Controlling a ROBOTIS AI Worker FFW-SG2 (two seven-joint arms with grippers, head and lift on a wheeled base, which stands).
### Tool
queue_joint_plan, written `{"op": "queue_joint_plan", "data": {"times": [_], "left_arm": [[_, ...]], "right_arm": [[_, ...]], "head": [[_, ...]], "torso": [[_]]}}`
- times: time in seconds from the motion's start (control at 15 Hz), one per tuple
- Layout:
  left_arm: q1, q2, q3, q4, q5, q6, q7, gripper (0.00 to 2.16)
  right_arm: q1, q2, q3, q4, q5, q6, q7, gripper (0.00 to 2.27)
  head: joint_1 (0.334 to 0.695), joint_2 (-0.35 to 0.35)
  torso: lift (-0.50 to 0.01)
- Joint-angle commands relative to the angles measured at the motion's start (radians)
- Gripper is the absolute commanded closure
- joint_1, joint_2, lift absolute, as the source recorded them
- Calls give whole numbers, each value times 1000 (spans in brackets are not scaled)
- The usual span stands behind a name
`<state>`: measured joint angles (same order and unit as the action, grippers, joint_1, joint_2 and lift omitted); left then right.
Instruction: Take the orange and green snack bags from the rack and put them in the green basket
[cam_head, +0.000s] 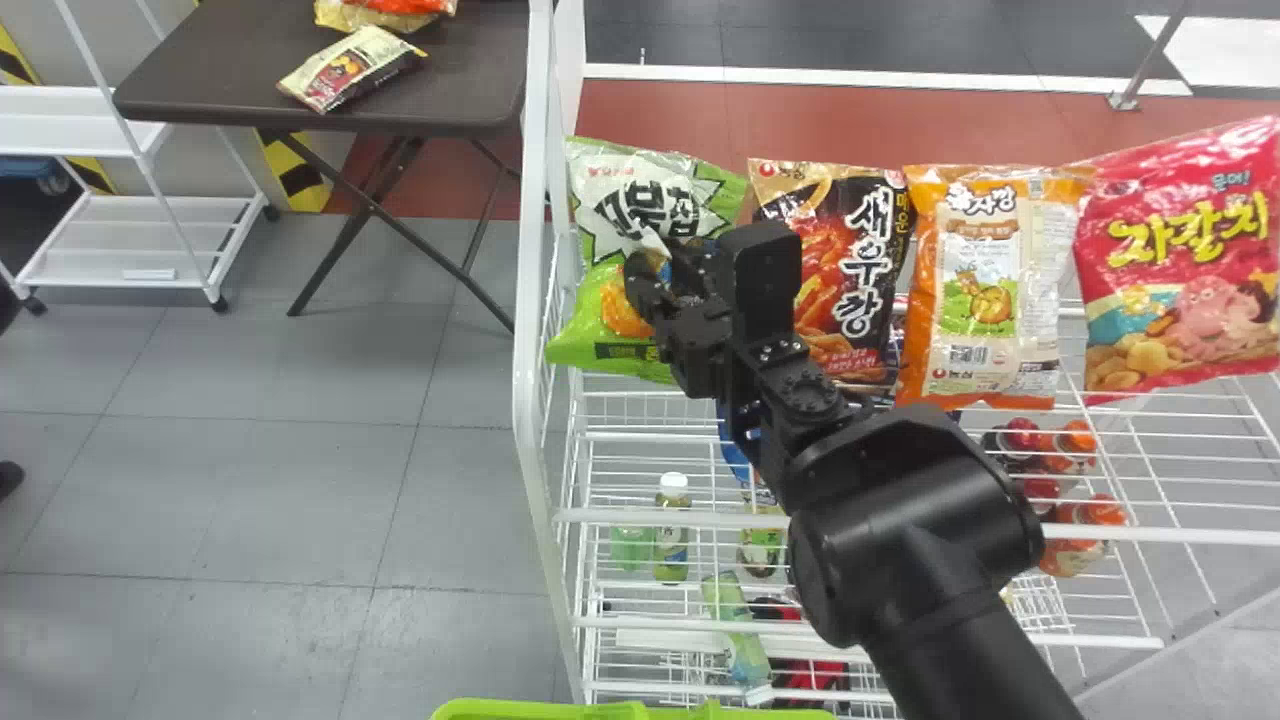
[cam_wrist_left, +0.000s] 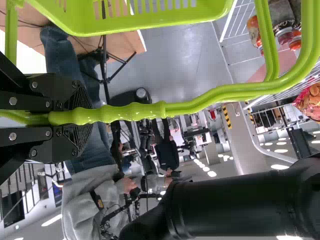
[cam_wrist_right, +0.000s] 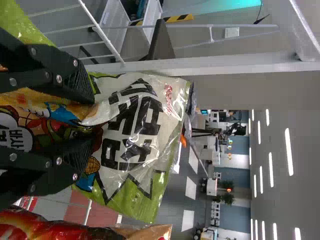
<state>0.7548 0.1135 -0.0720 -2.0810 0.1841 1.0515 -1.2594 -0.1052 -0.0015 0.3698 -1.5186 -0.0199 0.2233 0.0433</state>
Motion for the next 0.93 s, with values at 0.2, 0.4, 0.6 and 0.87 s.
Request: {"op": "queue_joint_plan", "data": {"times": [0.2,0.4,0.6,0.87], "left_arm": [[-8,0,-2,1,0,6,0,2145],[-9,-2,-2,1,0,6,0,2148],[-12,0,-5,1,0,3,0,2145],[-14,0,9,-1,2,9,0,2145]], "right_arm": [[50,2,0,-100,-6,9,18,2189],[125,-38,18,-221,-14,52,33,2189],[211,-91,20,-359,-18,98,35,2189],[352,-172,-34,-594,-57,230,33,2189]], "head": [[695,-2],[695,9],[695,12],[695,-19]], "torso": [[0],[0],[0],[0]]}}
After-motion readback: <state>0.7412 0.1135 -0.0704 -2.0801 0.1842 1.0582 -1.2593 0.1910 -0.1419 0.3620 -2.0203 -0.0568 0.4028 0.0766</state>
